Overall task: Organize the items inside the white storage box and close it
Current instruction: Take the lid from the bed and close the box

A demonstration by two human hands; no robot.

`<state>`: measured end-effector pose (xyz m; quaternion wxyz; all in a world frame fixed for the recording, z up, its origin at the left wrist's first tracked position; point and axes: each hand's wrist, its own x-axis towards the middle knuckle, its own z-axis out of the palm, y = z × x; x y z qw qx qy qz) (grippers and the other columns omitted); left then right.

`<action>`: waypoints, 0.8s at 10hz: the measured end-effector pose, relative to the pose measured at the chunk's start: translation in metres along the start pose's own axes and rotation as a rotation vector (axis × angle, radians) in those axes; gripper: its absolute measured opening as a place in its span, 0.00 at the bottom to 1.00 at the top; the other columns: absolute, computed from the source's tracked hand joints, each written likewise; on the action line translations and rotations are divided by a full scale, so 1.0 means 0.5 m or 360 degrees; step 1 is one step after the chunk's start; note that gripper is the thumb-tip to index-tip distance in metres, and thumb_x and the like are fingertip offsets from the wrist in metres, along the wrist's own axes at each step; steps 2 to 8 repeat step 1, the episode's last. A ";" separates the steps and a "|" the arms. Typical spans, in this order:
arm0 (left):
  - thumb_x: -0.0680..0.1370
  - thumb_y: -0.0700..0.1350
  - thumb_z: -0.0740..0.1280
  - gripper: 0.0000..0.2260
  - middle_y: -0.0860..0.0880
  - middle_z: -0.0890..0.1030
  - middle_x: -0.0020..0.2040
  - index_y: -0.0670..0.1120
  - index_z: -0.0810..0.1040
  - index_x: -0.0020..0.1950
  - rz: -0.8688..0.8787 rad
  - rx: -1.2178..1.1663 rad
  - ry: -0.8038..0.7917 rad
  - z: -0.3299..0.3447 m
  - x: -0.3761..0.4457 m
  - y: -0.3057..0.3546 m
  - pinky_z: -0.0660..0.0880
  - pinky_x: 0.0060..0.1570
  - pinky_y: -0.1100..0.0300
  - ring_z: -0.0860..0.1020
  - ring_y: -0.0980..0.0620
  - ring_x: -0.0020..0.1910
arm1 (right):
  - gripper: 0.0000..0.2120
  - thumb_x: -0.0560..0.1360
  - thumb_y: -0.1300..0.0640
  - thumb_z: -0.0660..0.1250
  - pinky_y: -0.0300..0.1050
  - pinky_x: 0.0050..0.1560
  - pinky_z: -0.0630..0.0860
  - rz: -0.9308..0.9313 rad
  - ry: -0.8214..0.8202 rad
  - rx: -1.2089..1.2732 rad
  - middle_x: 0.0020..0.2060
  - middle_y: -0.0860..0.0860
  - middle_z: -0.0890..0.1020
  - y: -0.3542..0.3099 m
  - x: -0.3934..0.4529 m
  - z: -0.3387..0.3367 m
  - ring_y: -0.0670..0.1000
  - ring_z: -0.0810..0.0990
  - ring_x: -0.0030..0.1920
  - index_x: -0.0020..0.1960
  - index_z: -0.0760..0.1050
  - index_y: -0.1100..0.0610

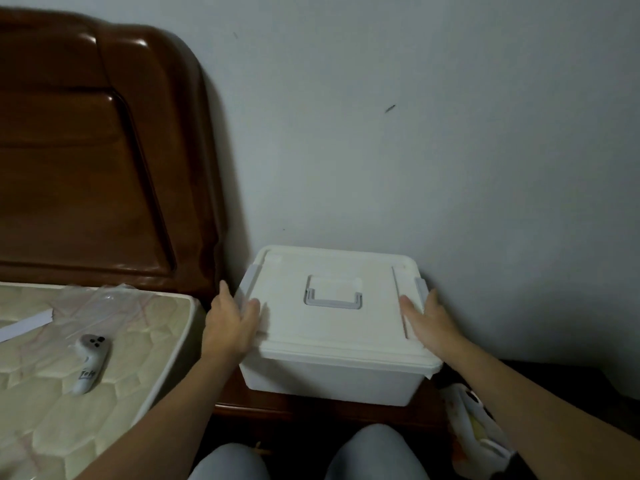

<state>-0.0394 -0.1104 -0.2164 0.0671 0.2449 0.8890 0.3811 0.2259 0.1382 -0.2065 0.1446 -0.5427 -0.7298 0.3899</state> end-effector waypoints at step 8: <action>0.80 0.64 0.61 0.41 0.37 0.61 0.82 0.42 0.52 0.85 0.0041 -0.0104 0.0187 -0.017 -0.083 -0.024 0.58 0.78 0.39 0.60 0.36 0.80 | 0.40 0.84 0.37 0.55 0.54 0.82 0.50 -0.0003 0.0035 0.0608 0.85 0.53 0.51 0.074 -0.073 -0.014 0.54 0.52 0.84 0.86 0.40 0.52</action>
